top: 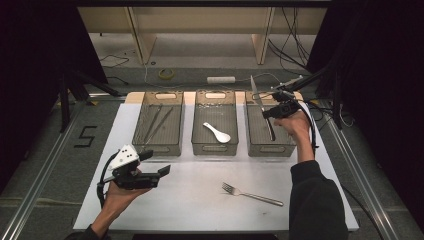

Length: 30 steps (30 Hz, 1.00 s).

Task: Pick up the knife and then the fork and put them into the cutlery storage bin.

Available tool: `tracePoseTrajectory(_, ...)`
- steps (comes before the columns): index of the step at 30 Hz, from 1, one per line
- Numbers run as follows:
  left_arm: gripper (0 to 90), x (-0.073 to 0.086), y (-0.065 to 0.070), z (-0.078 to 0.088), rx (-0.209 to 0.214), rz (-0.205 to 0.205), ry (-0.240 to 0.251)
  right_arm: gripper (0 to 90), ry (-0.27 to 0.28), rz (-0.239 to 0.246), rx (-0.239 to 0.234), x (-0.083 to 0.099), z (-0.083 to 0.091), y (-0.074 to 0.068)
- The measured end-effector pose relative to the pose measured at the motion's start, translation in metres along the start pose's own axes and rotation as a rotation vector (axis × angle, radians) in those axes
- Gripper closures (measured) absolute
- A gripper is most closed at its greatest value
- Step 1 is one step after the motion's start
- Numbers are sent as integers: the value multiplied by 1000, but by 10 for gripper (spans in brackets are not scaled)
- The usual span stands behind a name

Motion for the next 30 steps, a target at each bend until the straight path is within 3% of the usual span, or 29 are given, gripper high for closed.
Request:
tracePoseTrajectory(9,160,0,0,1,1,-1,0,807,-58,-26,16,19,-25,9)
tracePoseTrajectory(21,159,0,1,0,1,-2,1,798,-113,-55,40,34,-43,14)
tracePoseTrajectory(22,159,0,1,0,0,-4,1,785,-124,-65,46,35,-44,14)
tracePoseTrajectory(26,159,0,1,0,2,-9,-3,527,-114,-83,9,30,-42,9)
tracePoseTrajectory(30,159,0,1,1,1,-10,-1,415,-107,-62,17,26,-35,7)
Point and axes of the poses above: each handheld gripper's, and its own axes: z roughly backward along the jaws, x roughly out of its underside, y roughly to its right, the point moved 8 cm from there along -z, roughly forward along the jaws, and after that the axes turned 7 degrees about -x, right-handed, at the moved point
